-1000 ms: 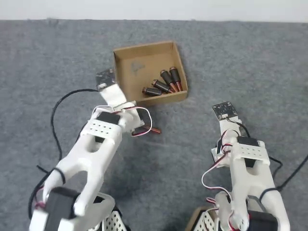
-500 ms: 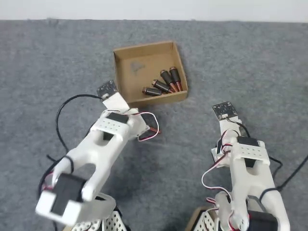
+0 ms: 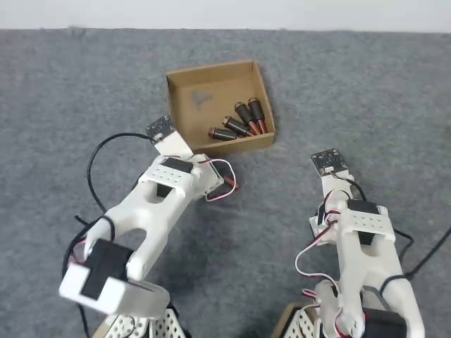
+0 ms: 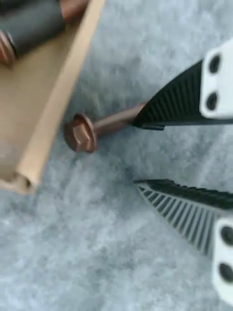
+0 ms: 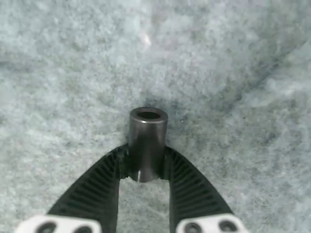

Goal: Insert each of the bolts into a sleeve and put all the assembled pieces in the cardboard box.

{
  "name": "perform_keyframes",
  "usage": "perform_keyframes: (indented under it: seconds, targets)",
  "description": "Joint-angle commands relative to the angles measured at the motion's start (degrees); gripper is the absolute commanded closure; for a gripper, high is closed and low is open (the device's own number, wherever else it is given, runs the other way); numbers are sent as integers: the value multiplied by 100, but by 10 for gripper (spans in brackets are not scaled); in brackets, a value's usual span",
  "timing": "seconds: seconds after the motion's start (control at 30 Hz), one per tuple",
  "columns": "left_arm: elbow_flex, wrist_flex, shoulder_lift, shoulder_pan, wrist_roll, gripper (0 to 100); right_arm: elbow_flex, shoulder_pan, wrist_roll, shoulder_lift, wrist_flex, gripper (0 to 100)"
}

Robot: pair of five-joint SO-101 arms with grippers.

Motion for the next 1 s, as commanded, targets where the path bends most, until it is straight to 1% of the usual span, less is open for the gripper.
perform_keyframes:
  seconds: [0.0, 0.1, 0.2, 0.3, 0.43, 0.53, 0.63, 0.77, 0.97]
  targets:
    - [-66, -114, -686, 70, 79, 837, -9, 84, 176, -189, -66, 991]
    - [-119, -141, -756, 26, 97, 837, -9, 84, 237, -189, -48, 991]
    - [-145, -404, -747, 18, 360, 837, -9, 84, 246, -189, -48, 991]
    - [-198, -492, -747, 62, 527, 837, -9, 84, 246, -189, -48, 991]
    - [-198, -563, -703, 44, 536, 837, -9, 84, 246, -189, -48, 991]
    - [-286, -659, -352, 35, 545, 838, -9, 84, 246, -189, -48, 991]
    - [-637, -633, 220, -18, 695, 838, -9, 84, 246, -189, -48, 991]
    - [-1182, -308, 800, -141, 721, 838, -9, 84, 246, -189, -48, 991]
    - [-1534, -273, 1187, -378, 730, 838, -9, 84, 246, -189, -48, 991]
